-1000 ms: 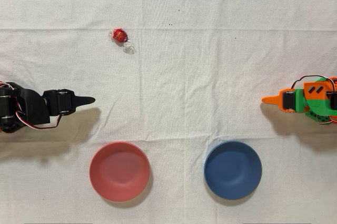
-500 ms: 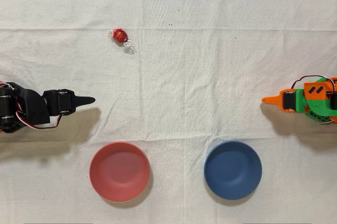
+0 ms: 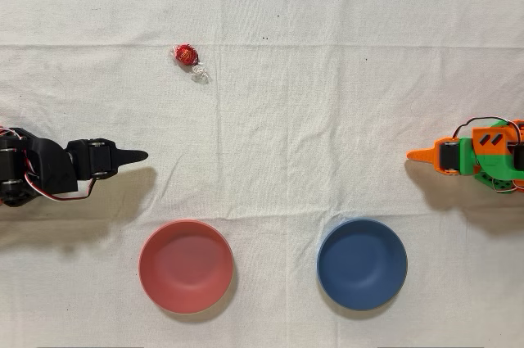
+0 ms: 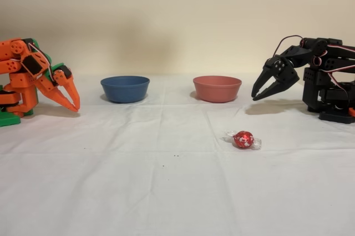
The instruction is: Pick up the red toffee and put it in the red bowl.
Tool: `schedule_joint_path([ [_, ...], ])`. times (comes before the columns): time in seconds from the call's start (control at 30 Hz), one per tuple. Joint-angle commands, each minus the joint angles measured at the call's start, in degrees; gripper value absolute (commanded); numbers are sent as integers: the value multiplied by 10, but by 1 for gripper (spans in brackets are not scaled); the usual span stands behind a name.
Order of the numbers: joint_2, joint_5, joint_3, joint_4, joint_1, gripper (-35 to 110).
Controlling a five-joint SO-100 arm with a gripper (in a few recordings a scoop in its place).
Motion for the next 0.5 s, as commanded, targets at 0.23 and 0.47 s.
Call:
schedule_joint_path([
  [0.23,9,-6,12,-5,-4,1],
  [0.47,9,-2,12,-6,-4,1],
])
